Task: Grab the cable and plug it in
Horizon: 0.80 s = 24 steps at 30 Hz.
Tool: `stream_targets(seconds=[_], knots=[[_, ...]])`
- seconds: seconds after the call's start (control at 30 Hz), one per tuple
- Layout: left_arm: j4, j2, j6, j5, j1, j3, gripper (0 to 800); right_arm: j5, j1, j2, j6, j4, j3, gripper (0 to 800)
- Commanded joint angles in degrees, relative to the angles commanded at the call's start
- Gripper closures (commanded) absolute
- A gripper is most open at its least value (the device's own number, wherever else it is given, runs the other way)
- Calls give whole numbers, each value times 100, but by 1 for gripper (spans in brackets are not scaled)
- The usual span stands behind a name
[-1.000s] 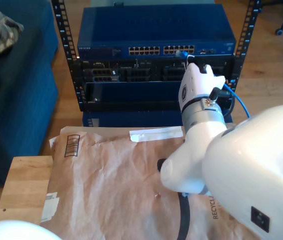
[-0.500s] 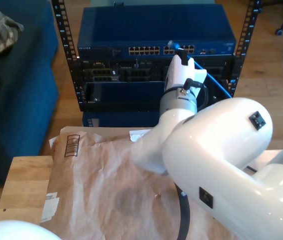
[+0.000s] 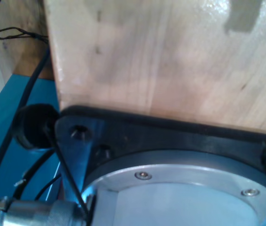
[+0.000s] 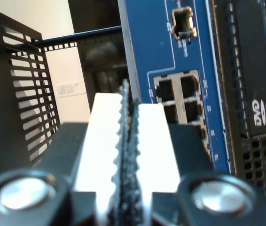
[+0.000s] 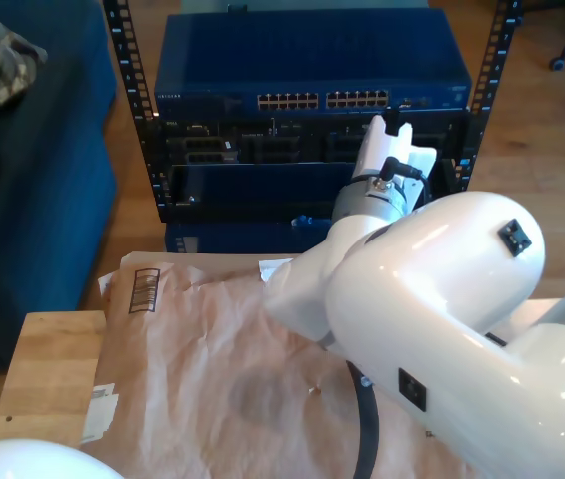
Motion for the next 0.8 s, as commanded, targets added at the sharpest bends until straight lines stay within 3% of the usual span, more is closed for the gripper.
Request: stream_targets(seconds=[0.07,0.17,0.43,0.8], knots=[[0,0,0,0,0,0,0,88,-18,-167,-211,-18,246,585],[0,0,0,0,0,0,0,475,-9,-501,-281,-35,712,514],[0,0,0,0,0,0,0,879,-18,-853,-615,-44,1275,489],[0,0,0,0,0,0,0,1301,-132,-976,-993,-44,1486,458]])
